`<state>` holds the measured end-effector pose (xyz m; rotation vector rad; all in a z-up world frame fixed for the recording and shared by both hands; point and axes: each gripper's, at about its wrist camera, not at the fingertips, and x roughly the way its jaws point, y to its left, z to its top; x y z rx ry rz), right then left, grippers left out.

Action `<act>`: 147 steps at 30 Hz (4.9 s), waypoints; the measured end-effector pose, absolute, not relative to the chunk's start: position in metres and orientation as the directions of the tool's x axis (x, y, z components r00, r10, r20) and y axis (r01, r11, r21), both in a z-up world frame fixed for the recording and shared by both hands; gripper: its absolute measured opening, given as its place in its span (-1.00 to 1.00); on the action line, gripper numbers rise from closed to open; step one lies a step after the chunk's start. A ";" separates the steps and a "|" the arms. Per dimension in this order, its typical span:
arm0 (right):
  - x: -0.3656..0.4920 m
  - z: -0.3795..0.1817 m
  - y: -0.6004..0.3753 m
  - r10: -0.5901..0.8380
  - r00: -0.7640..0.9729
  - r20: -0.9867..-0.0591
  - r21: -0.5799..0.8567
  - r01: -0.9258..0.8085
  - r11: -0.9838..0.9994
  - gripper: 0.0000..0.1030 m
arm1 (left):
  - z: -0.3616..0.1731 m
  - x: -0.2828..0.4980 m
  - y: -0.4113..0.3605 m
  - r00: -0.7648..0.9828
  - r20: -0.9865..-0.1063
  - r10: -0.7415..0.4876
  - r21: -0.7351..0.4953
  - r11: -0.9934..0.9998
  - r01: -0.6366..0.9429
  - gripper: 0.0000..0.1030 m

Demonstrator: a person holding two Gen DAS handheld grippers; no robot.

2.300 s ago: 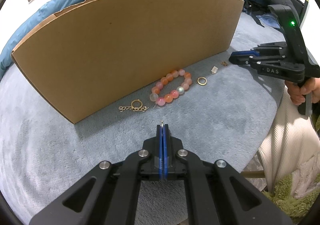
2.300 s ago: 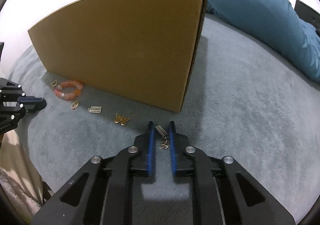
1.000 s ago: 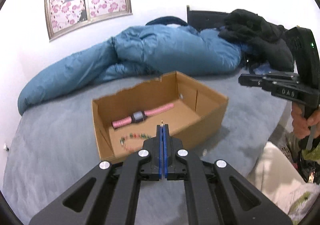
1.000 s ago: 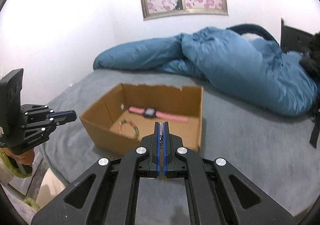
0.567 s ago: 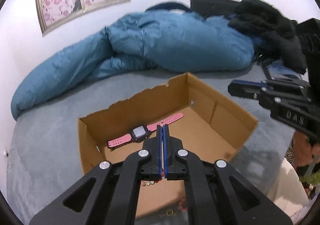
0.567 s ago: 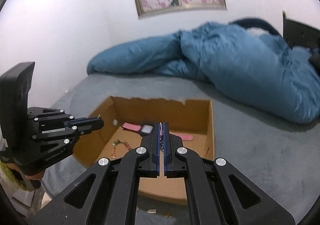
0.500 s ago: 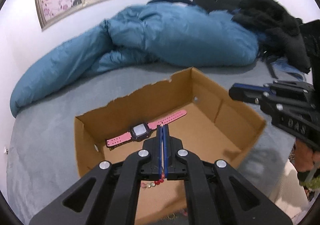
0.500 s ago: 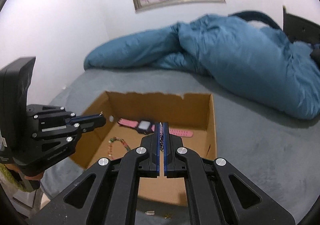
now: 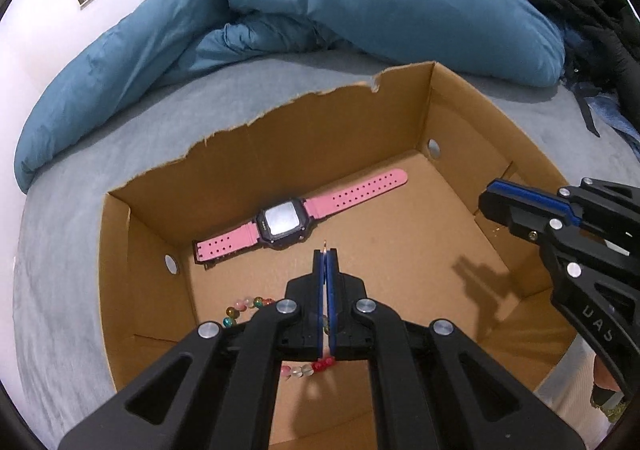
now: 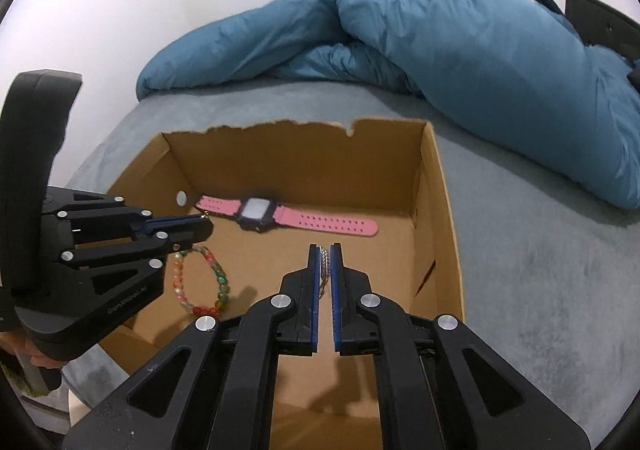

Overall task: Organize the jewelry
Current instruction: 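Carry both charms into the box and open both tools to release them, then lift both open tools out of the box back toward the remaining charms, then close the right tool on the gold butterfly charm while the left tool grasps the rectangular charm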

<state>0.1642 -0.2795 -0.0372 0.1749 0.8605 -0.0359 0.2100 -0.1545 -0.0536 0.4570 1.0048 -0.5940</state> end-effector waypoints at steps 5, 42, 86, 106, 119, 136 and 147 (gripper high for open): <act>0.162 -0.037 -0.283 0.022 0.657 -0.754 0.135 0.122 0.983 -0.72 | -0.053 0.210 -0.152 0.414 -0.877 -0.244 0.088 0.766 0.637 -0.65; 0.073 0.044 -0.239 0.044 0.811 -0.584 0.105 0.022 0.994 0.12 | 0.035 0.097 -0.030 0.587 -0.716 -0.377 0.050 0.812 0.582 -0.27; 0.022 -0.032 -0.210 0.141 0.711 -0.689 0.120 -0.081 0.990 0.18 | -0.039 0.059 -0.015 0.506 -0.783 -0.363 0.032 0.788 0.615 -0.27; 0.034 -0.095 -0.230 0.090 0.595 -0.799 0.063 -0.067 0.996 0.00 | -0.106 0.063 -0.024 0.459 -0.809 -0.367 0.073 0.712 0.698 -0.27; 0.066 -0.123 -0.256 0.091 0.551 -0.830 0.078 -0.047 0.996 -0.42 | -0.121 0.073 -0.029 0.428 -0.822 -0.375 0.041 0.711 0.702 -0.27; 0.077 -0.125 -0.252 0.123 0.528 -0.840 0.080 -0.104 0.991 -0.78 | -0.104 0.053 -0.058 0.396 -0.792 -0.465 0.013 0.636 0.772 -0.33; 0.067 -0.119 -0.258 0.109 0.535 -0.838 0.082 -0.073 0.994 -0.78 | -0.108 0.038 -0.121 0.359 -0.779 -0.514 0.087 0.478 0.874 -0.33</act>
